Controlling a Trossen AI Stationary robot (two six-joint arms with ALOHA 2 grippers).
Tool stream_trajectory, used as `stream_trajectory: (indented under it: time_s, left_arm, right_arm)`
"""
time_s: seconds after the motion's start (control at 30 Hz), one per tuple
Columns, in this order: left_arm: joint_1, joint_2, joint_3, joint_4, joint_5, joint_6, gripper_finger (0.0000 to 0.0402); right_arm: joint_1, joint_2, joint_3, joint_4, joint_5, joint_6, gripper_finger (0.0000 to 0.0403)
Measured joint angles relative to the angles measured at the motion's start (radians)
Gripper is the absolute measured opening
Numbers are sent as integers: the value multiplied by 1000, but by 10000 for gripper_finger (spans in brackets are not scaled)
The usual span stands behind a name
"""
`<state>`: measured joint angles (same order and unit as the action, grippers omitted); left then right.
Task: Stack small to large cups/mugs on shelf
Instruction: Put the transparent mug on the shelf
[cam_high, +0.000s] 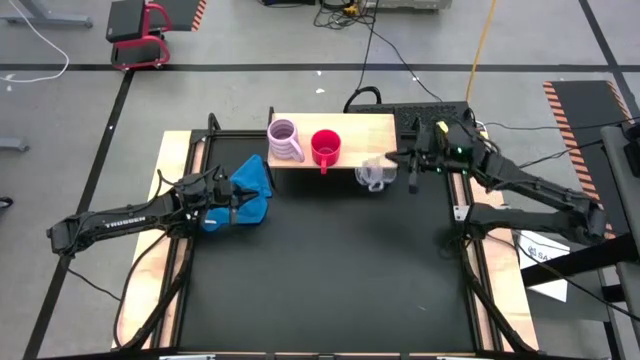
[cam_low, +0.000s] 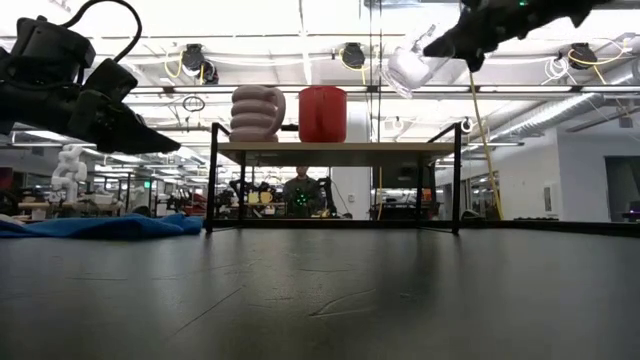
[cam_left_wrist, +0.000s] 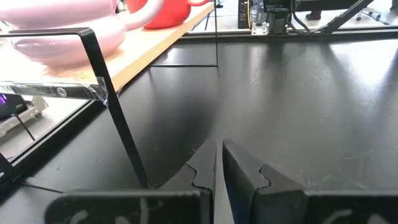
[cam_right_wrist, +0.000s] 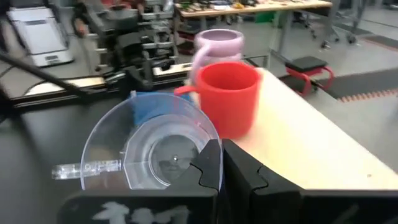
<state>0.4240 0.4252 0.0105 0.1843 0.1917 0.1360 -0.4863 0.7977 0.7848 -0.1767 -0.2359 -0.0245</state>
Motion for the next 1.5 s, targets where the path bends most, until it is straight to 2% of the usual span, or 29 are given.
stream_trajectory:
  time_s: [0.1,0.23,0.43,0.6,1.1,1.5]
  left_arm:
    - [0,0,0,-5,0,0,31]
    - [0,0,0,-10,1,11,31]
    - [0,0,0,-10,1,16,31]
    - [0,0,0,-19,1,35,31]
    - [0,0,0,-33,-1,47,31]
    - [0,0,0,-39,-8,65,31]
  right_arm:
    - [-50,58,63,-29,-7,-4,0]
    - [-110,127,141,-66,-86,-26,0]
    - [-192,216,246,-156,-90,-65,0]
    - [-242,302,343,-251,-139,-90,0]
    - [-311,521,625,-498,-161,-206,0]
    - [-317,647,717,-585,-158,-292,0]
